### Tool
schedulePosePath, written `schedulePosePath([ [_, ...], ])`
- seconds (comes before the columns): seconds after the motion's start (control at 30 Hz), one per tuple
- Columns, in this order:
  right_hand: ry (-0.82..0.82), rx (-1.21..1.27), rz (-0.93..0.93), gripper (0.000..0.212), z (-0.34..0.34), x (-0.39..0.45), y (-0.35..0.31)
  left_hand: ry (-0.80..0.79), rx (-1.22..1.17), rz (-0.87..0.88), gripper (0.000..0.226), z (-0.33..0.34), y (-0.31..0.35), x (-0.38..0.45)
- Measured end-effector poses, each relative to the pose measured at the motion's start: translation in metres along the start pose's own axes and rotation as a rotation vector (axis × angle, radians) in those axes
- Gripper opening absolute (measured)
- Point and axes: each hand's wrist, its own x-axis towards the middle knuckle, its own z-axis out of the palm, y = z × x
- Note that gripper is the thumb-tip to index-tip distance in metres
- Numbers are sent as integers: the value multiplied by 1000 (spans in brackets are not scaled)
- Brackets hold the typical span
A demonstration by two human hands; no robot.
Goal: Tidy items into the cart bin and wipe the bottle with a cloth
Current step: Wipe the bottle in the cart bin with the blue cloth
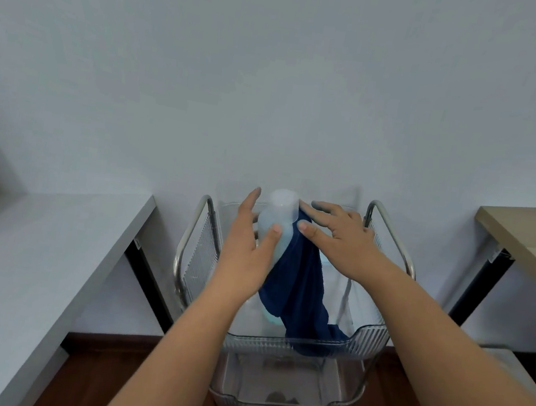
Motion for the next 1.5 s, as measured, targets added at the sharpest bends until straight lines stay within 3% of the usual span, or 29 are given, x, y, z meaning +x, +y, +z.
schedulePosePath([
  [0.17, 30, 20, -14, 48, 6, -5, -3, 50, -131, -20, 47, 8, -9, -8],
  [0.47, -118, -78, -58, 44, -16, 12, 9, -217, -20, -125, 68, -27, -6, 17],
  [0.6, -284, 178, -53, 50, -25, 21, 11, -299, -24, -145, 72, -33, -1, 24],
  [0.7, -302, 247, -54, 50, -25, 21, 9, -329, 5, -154, 73, -36, 5, 25],
  [0.77, -257, 253, -58, 48, -20, 18, 8, -276, 94, -108, 68, -31, 8, 19],
  [0.87, -154, 309, -43, 47, -8, 9, 4, 19, 368, -23, 76, -8, 11, -3],
  [0.97, -28, 325, 11, 45, 4, -4, -4, 173, 297, -32, 87, 7, 10, -12],
  [1.13, 81, 74, 75, 45, 11, -16, -10, 22, 51, -59, 95, -14, -3, 9],
  [1.5, -165, -119, 40, 37, -19, 23, -2, -154, 63, -47, 93, -29, -13, 33],
])
